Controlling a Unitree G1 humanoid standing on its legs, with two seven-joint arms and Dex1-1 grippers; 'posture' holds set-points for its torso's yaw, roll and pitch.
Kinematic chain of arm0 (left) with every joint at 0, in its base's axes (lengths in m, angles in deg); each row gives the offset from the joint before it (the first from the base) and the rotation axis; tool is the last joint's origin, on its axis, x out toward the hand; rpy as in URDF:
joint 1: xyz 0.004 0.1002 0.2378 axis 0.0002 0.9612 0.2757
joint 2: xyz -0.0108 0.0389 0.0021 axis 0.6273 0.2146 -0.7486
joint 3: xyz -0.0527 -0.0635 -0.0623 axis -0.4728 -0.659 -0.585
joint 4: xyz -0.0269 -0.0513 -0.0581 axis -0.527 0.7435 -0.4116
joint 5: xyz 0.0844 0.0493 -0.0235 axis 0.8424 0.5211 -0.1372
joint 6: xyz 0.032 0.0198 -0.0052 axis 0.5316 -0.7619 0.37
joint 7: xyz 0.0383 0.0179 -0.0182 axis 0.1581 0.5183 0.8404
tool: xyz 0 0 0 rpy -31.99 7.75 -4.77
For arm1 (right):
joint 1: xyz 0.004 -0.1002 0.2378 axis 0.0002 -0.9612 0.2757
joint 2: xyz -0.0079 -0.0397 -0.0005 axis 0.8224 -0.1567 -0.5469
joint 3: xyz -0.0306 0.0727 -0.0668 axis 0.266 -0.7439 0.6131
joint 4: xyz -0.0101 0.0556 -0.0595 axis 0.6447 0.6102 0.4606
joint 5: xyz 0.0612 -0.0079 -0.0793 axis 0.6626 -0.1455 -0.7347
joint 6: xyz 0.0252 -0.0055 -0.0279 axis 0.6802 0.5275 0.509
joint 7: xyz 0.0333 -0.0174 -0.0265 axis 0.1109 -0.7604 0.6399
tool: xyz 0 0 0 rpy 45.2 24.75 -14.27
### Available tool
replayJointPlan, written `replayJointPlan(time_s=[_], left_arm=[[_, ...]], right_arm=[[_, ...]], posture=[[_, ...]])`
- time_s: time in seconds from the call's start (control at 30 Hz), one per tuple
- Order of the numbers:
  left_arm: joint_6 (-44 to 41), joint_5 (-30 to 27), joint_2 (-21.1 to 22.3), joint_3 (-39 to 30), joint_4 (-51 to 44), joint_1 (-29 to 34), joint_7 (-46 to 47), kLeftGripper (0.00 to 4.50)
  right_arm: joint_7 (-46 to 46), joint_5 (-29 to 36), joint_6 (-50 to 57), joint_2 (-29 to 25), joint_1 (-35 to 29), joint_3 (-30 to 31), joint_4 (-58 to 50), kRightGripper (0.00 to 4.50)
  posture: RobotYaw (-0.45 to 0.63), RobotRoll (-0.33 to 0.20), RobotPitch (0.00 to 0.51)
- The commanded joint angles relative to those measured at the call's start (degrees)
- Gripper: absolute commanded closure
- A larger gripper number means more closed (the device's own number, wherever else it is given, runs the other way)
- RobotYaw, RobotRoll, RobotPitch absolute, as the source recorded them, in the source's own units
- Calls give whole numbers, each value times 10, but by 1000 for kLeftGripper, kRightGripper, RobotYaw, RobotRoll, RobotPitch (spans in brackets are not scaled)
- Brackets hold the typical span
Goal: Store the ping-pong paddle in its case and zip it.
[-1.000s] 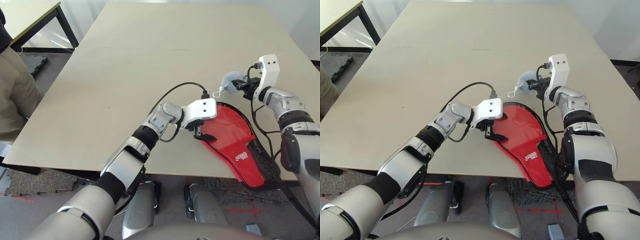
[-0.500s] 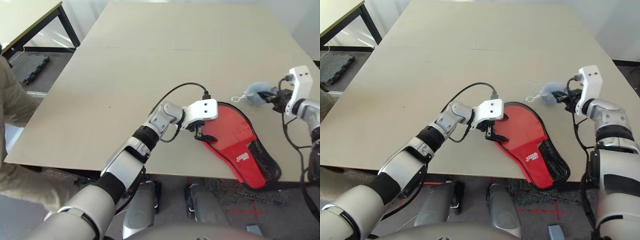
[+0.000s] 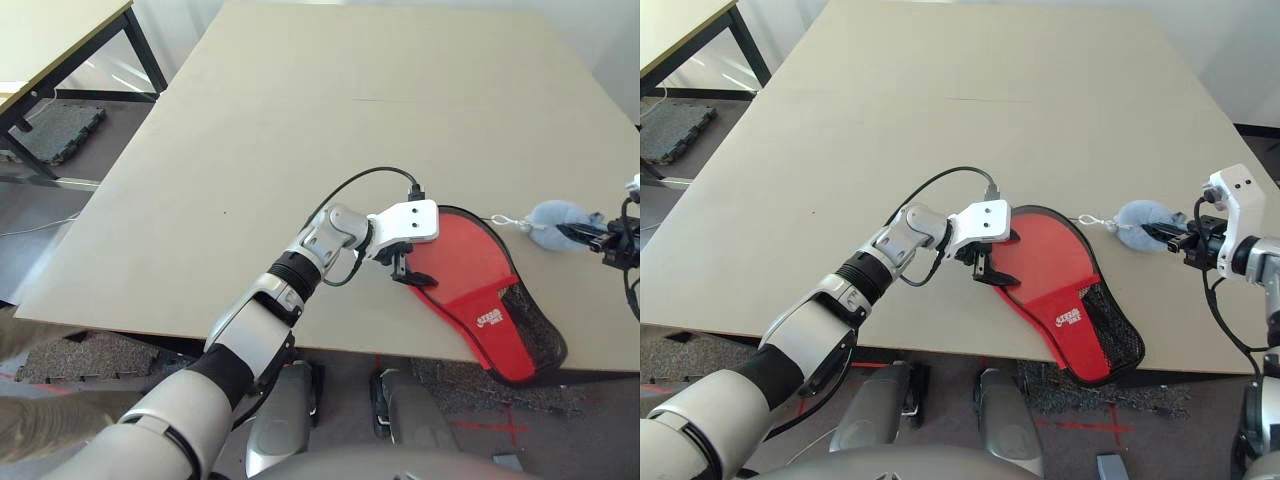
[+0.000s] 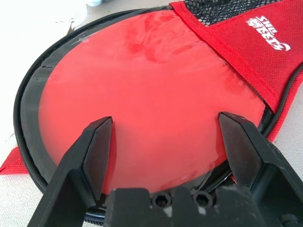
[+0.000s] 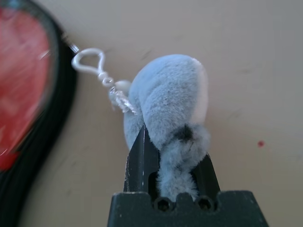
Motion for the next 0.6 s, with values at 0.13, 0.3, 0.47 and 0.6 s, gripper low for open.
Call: replayJointPlan(time_s=[0.13,0.3,0.47,0.6], left_arm=[[-9,33,4,24,44,9,-2,0],[-7,33,-1,22,52,3,1,0],[-6,32,-4,19,57,0,4,0],[-6,32,-4,18,57,1,5,0]], right_arm=[[75,47,125,-43,-131,4,-123,4443],[113,50,158,-79,-201,27,-179,4446],[150,56,180,-110,-252,52,-213,4449],[174,46,176,-132,-279,67,-219,4449]], posture=[[-112,0,176],[-111,0,176],[-107,0,178],[-105,0,178]])
